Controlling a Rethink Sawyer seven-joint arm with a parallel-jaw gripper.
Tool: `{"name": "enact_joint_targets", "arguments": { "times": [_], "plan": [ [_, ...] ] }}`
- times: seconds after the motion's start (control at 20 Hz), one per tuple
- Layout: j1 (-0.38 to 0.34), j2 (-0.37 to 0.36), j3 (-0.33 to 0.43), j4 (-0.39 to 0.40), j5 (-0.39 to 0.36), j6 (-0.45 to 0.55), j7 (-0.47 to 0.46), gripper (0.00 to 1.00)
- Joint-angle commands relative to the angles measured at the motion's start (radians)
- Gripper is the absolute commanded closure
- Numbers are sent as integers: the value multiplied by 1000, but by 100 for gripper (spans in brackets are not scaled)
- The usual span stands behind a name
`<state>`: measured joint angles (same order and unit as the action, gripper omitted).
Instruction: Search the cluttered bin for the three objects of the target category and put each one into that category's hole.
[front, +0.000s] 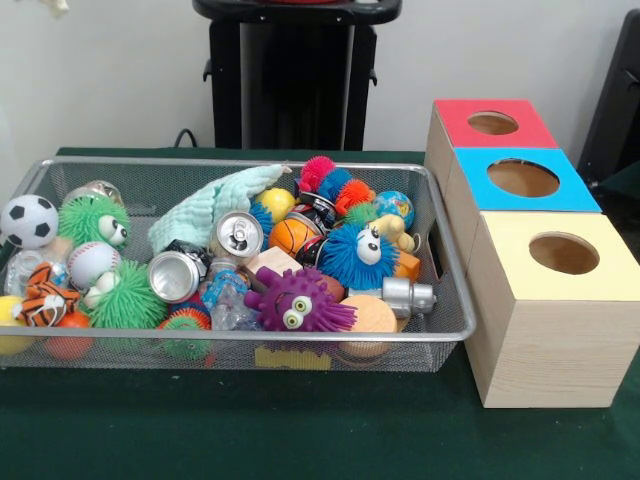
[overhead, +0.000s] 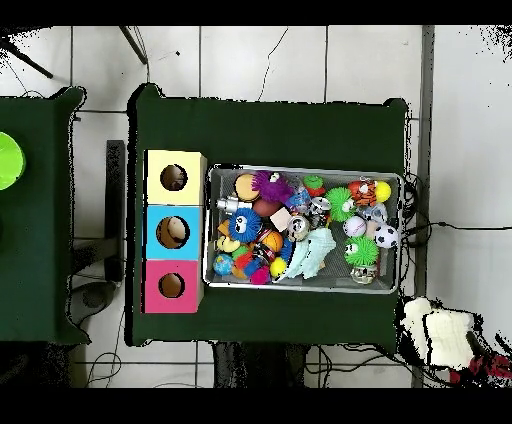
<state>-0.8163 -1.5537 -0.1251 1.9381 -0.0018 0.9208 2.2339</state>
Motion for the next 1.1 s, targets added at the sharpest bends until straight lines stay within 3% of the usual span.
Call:
{"name": "enact_joint_targets", "arguments": {
  "times": [0.05,0.5,0.75,1.1],
  "plan": [
    [-43,15,58,13,55,161,-528,0],
    [-18,20,51,5,15,145,-473,0],
    [-10,107,101,-72,2,159,-384,0],
    [-11,239,169,-115,24,44,-356,0]
  ]
}}
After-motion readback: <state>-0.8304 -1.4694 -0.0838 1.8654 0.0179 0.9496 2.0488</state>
